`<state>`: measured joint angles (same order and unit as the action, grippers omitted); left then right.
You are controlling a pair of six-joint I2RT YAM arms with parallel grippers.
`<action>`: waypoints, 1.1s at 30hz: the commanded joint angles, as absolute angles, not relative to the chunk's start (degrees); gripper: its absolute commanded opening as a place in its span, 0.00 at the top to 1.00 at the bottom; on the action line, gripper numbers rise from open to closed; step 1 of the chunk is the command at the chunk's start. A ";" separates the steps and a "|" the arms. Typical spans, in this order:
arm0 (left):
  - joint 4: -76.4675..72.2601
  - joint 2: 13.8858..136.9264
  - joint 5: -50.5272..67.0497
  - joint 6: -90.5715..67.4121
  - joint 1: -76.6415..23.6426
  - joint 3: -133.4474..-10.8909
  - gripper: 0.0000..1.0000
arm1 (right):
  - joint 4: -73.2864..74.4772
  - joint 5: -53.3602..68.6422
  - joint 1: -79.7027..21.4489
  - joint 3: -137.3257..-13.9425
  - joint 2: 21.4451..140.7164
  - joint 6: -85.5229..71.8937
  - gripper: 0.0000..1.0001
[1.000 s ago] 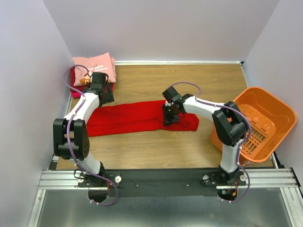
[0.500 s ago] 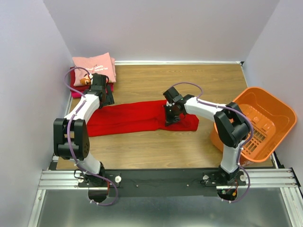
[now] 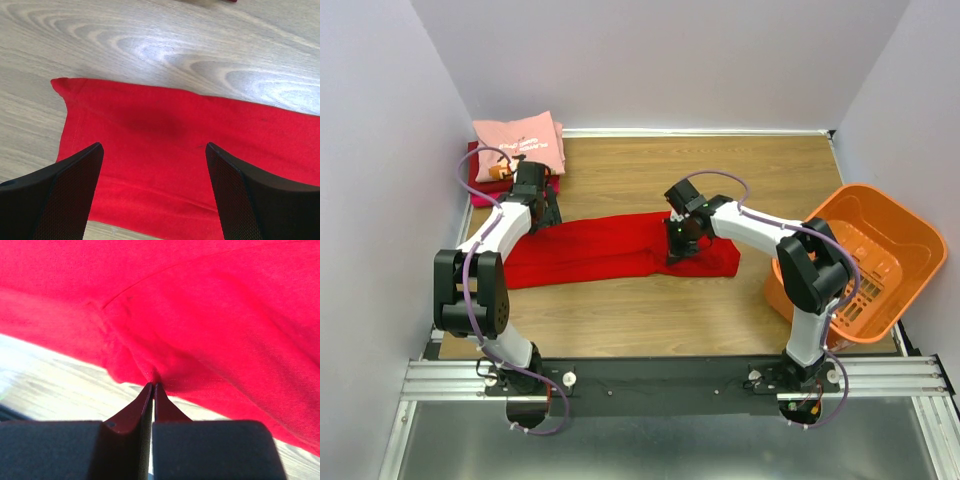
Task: Fold and stack the t-shirts
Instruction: Fold the tshirt
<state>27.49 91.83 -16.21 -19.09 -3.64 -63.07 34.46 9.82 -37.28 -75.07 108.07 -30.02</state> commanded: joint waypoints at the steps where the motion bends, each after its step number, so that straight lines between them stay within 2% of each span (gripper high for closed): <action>1: 26.72 91.05 -15.64 -18.63 -3.52 -61.96 0.09 | 36.56 13.97 -37.35 -77.17 106.26 -31.02 0.90; 33: 26.28 86.92 -15.64 -18.37 -3.52 -56.95 0.09 | 38.67 18.72 -38.85 -78.57 104.94 -33.22 0.90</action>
<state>26.79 88.88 -16.01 -19.05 -3.64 -58.02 37.10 17.30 -38.15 -76.88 106.28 -32.51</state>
